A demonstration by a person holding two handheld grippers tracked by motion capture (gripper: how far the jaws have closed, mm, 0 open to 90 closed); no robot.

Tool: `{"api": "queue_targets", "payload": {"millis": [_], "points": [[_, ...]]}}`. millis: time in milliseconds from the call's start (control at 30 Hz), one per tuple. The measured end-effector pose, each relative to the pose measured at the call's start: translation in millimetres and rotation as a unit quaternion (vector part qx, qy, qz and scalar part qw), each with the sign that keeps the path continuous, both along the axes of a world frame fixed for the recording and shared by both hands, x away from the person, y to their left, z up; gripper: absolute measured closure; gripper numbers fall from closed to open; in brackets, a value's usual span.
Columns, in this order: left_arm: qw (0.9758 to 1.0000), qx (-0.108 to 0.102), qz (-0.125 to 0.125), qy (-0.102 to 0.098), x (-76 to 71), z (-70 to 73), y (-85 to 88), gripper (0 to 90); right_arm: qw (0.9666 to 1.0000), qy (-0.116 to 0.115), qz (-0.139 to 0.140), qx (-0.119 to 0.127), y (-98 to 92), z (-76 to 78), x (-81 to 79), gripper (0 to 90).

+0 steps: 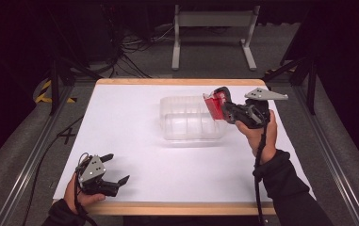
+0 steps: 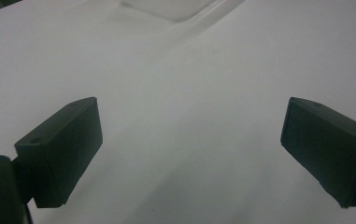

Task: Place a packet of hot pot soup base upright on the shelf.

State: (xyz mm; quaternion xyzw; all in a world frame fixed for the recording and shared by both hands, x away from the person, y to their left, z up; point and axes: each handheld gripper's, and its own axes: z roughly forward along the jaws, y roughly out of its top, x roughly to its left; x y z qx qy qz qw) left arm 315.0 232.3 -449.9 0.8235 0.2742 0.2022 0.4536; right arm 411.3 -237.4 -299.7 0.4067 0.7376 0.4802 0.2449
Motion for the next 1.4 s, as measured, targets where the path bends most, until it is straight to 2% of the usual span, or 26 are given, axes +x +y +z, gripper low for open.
{"api": "queue_targets", "payload": {"millis": [167,300,633,1067,1167,1300,1400], "points": [[1.0000,0.001,-0.001,0.000,0.2,-0.1,0.3,6.2,0.9999,-0.009,0.008,0.005,8.1,9.0,-0.8,90.0],[1.0000,0.001,0.000,0.000,0.1,-0.2,-0.1,6.2,0.9997,-0.008,0.023,-0.002,21.0,14.4,-0.1,90.0],[1.0000,0.003,-0.002,-0.001,0.1,0.0,0.9,6.2,0.9990,0.003,0.040,-0.021,49.1,8.7,5.3,90.0],[1.0000,0.002,-0.002,-0.001,-0.1,-0.2,0.9,6.2,0.9987,0.035,0.011,-0.035,56.2,-11.5,21.0,90.0],[1.0000,0.002,-0.002,-0.002,-0.1,-0.3,0.7,6.2,0.9975,0.046,0.007,-0.054,58.3,-17.8,26.0,90.0],[1.0000,0.001,-0.002,-0.003,-0.4,0.1,1.8,6.2,0.9973,0.046,0.000,-0.057,57.3,-20.6,28.1,90.0],[1.0000,-0.001,-0.001,-0.002,-0.5,-0.2,2.1,6.2,0.9981,0.043,-0.006,-0.044,52.4,-20.0,26.3,90.0]]}}
